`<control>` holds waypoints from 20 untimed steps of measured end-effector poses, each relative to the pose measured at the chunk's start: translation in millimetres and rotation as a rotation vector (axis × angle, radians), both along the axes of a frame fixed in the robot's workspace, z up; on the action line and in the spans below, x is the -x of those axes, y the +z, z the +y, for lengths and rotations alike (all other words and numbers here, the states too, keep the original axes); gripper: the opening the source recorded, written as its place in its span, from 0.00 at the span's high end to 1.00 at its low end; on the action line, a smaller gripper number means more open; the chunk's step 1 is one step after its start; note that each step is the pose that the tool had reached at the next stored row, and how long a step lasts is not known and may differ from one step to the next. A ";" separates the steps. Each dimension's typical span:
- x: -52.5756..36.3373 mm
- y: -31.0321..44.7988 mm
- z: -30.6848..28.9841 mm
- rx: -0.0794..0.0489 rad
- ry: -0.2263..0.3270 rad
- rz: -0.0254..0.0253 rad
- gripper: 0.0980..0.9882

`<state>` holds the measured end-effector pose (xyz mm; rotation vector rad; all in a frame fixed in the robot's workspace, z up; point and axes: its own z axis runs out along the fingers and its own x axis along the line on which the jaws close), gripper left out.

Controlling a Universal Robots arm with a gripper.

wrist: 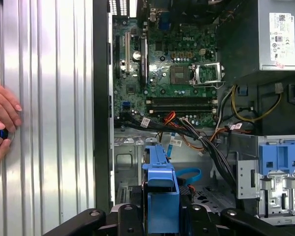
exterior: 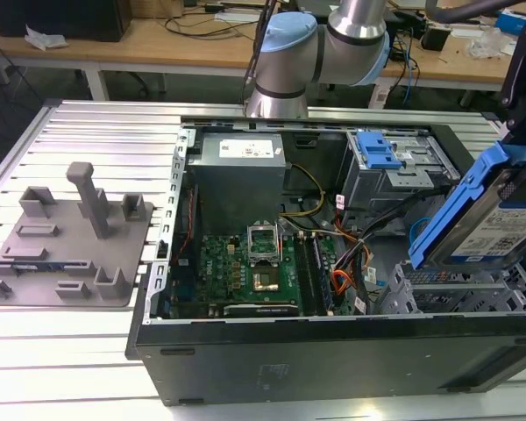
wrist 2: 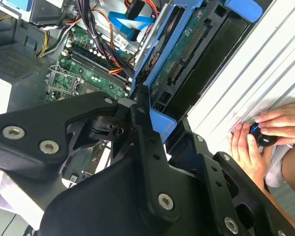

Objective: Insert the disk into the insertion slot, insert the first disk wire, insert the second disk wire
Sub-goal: 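Insert the disk into the insertion slot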

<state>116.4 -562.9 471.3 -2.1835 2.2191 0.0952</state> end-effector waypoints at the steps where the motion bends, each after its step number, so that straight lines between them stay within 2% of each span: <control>1: 0.0 -0.7 0.1 0.000 0.000 0.0000 0.70; 17: -1.4 -12.9 0.5 0.000 0.000 0.0000 0.70; 20: -1.5 -17.6 0.5 0.000 0.000 0.0000 0.70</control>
